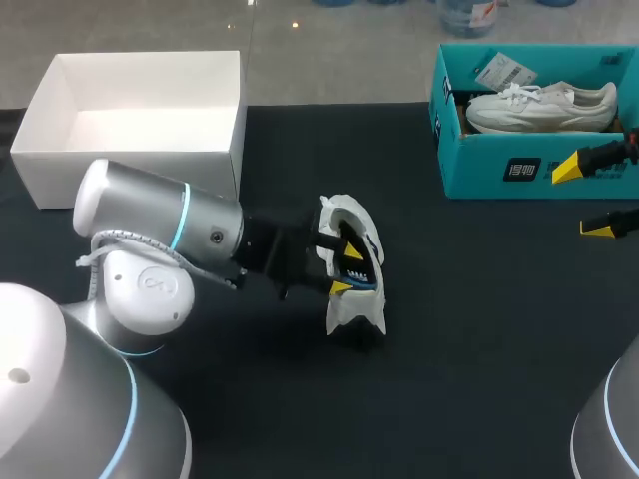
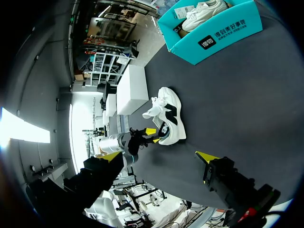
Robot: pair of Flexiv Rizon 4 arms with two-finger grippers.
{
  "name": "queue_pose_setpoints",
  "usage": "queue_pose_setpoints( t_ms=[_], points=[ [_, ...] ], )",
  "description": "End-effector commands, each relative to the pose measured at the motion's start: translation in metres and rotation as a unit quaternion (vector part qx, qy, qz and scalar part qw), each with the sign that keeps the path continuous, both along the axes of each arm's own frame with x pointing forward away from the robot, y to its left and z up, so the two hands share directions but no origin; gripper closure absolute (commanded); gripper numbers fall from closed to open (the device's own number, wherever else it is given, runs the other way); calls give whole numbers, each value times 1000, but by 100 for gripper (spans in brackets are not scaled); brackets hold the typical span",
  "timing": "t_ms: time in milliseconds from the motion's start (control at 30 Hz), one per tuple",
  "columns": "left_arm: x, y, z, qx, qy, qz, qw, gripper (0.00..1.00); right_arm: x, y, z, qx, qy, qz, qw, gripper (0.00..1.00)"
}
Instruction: Take the shoe out of the shoebox, open the shoe tongue, remove and reinsert the insole, then place the shoe into the shoebox
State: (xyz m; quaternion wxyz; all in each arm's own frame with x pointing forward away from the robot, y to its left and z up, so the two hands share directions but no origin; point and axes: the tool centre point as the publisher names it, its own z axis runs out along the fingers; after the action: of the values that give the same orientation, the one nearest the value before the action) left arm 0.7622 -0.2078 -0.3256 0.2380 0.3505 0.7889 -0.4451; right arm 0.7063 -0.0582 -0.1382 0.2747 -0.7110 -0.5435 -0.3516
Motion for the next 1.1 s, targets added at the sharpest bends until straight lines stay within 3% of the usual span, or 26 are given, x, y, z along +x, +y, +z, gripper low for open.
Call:
queue_pose_setpoints(
  t_ms=[33,67,167,200,233,333,467,567,1033,1100],
  points=[
    [3,6,14,29,-1,-22,999,52,-1,0,-1,-1,0,-1,1000,0],
    [3,7,16,36,-6,-27,999,52,-1,0,-1,-1,0,-1,1000,0],
    [5,9,25,56,-15,-49,997,73,-1,0,-1,-1,0,-1,1000,0],
    [7,9,28,64,-19,-56,996,92,-1,0,-1,-1,0,-1,1000,0],
    [9,9,32,72,-22,-64,995,100,-1,0,-1,-1,0,-1,1000,0],
    [13,9,40,107,-29,-105,988,100,-1,0,-1,-1,0,-1,1000,0],
    [10,7,49,181,-31,-219,958,100,-1,0,-1,-1,0,-1,1000,0],
    [5,5,53,219,-37,-259,940,100,-1,0,-1,-1,0,-1,1000,0],
    [4,5,55,223,-33,-260,939,100,-1,0,-1,-1,0,-1,1000,0],
    [6,0,50,249,-23,-261,932,100,-1,0,-1,-1,0,-1,1000,0]
  ],
)
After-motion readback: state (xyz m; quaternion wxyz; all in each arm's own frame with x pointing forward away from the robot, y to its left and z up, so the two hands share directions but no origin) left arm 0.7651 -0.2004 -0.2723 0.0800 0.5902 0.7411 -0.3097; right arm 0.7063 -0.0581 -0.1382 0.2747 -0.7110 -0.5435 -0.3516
